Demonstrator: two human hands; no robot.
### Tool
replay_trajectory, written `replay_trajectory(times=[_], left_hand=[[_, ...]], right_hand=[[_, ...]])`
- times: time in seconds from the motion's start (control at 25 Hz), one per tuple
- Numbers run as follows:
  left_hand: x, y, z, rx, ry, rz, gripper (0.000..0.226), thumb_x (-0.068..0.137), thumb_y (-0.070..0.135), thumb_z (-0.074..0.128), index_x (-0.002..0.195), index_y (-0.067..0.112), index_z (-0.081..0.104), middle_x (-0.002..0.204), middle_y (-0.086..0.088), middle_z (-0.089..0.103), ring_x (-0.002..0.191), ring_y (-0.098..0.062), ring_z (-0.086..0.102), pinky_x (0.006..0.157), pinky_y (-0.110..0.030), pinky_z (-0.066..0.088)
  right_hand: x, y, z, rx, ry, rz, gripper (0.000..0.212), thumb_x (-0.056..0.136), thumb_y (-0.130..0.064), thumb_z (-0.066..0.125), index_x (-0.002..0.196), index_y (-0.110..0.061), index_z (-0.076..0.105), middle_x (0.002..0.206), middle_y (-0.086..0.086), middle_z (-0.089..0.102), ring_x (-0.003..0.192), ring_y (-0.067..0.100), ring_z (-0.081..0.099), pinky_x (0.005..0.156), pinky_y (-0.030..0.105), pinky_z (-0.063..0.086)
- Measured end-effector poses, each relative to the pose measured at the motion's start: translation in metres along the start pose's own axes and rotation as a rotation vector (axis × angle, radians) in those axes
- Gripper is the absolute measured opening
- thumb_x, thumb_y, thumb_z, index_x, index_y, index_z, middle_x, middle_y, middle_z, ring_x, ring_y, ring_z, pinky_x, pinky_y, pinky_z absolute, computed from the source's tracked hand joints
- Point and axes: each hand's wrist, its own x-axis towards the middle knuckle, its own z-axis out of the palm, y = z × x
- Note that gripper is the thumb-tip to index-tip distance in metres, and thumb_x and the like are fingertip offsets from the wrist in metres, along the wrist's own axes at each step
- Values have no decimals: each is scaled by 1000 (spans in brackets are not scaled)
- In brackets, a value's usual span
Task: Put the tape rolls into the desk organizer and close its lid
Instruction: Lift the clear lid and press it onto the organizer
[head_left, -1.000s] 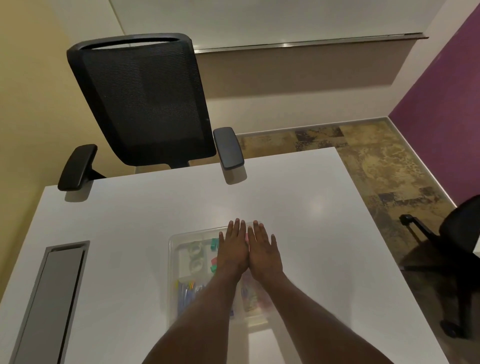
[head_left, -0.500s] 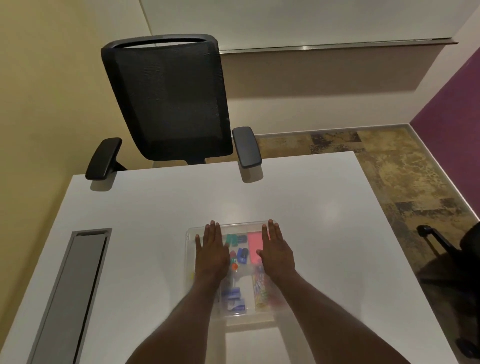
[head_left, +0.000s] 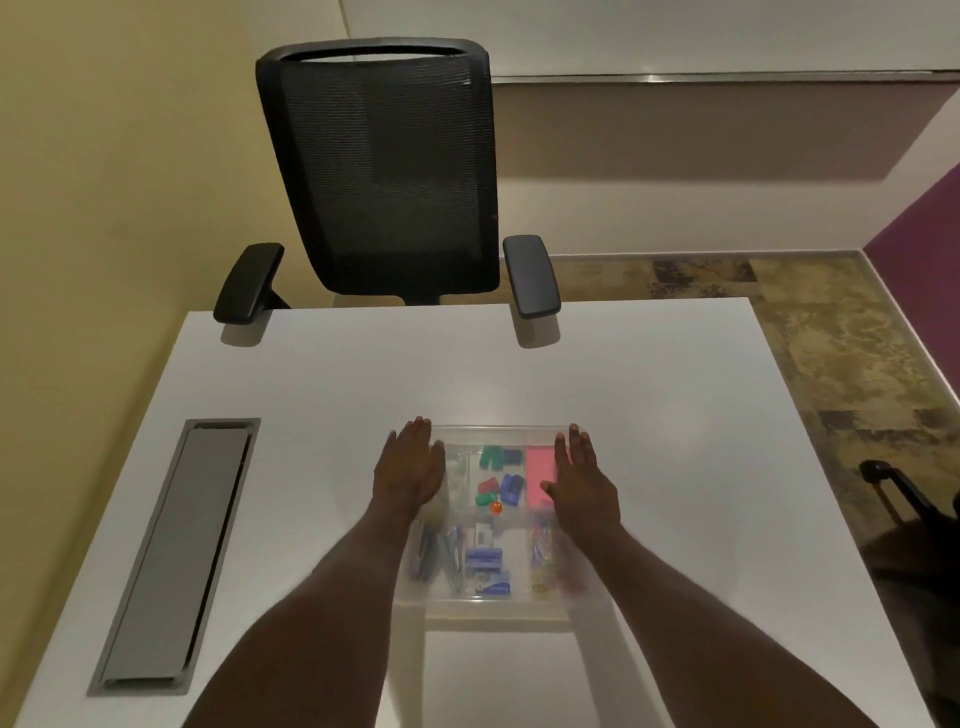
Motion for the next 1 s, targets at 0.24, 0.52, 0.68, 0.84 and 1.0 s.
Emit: replay_trajectory(times=[0.24, 0.52, 0.68, 0.84, 1.0], left_hand=[[-80, -32, 61, 16, 123, 78, 71, 110, 42, 30, 165, 15, -4, 174, 0, -10, 160, -14, -12, 133, -41, 2], [-106, -26, 96, 56, 231, 52, 71, 107, 54, 9, 166, 15, 1, 175, 0, -1, 162, -15, -4, 133, -45, 7], [-105, -26, 99, 60, 231, 16, 70, 108, 52, 15, 166, 16, -1, 175, 0, -2, 161, -14, -4, 132, -48, 11], [-105, -28, 100, 71, 238, 20, 72, 107, 54, 15, 165, 16, -2, 175, 0, -1, 162, -16, -3, 132, -50, 11], [-105, -29, 102, 84, 244, 38, 73, 107, 56, 17, 165, 18, -3, 175, 1, -2, 162, -15, -4, 132, -50, 10]], right_hand=[[-3, 0, 3, -57, 2, 2, 82, 104, -46, 47, 162, -15, -3, 170, 6, -11, 158, 21, -8, 108, 35, 48], [-2, 9, 6, -18, -3, -62, 82, 105, -46, 45, 162, -18, -6, 170, 3, -16, 157, 18, -13, 104, 31, 50], [-9, 12, 14, 61, 38, -89, 73, 108, -42, 38, 162, -16, -3, 170, 4, -13, 157, 19, -11, 123, 35, 32], [-53, 12, 46, 127, 176, -103, 66, 106, -46, 10, 160, -8, 11, 169, 8, 5, 158, 26, 6, 129, 46, 17], [-74, 18, 69, 162, 253, -96, 68, 106, -48, 11, 159, -6, 22, 168, 9, 19, 157, 24, 13, 127, 48, 21]])
